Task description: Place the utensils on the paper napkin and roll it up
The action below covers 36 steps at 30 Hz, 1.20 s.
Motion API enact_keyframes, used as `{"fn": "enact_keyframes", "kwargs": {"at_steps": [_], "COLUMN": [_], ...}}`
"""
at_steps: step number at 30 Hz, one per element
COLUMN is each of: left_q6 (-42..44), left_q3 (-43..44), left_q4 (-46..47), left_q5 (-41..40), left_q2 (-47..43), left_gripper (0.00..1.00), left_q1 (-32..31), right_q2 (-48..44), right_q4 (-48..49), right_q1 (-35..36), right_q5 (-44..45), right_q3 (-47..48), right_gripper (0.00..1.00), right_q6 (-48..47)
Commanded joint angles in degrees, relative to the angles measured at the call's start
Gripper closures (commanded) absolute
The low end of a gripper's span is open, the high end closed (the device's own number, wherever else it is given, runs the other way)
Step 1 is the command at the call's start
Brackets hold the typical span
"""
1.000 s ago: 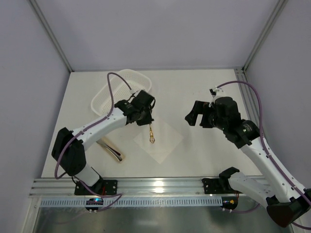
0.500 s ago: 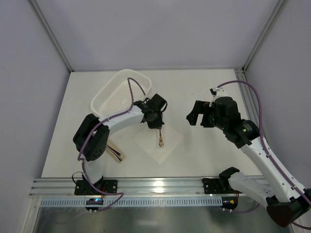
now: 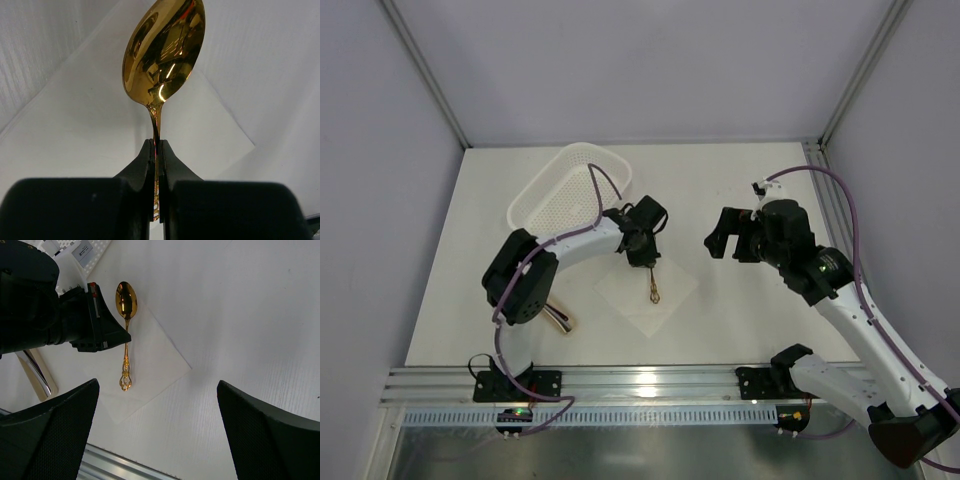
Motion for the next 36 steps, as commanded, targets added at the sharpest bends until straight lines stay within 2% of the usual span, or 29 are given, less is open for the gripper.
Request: {"fn": "enact_keyframes", "kwargs": {"at_steps": [1,15,36], "left_q6": [-1.22,-1.75,-1.75], "left_q3": [1.80,1.71,2.06], "left_q4": [1.87,1.00,-0.58], "left_q5": [-0.12,-0.29,-0.03], "left_q2": [0.03,1.96,2.93], "left_gripper": [1.00,1.00,0.87], "left_q1": [-0.16,-0.16,-0.24], "right_q2": [-0.63,-0.81,-1.60], "right_q4": [1.56,1.47,0.95], "right_q1": [0.09,0.09,0.09], "right_q5": [1.51,2.31,2.83], "right_q3": [-0.14,-0.14,0.03], "right_gripper": [0.00,0.00,0.00], "right_q6": [-1.37,-1.72,-1.64]}}
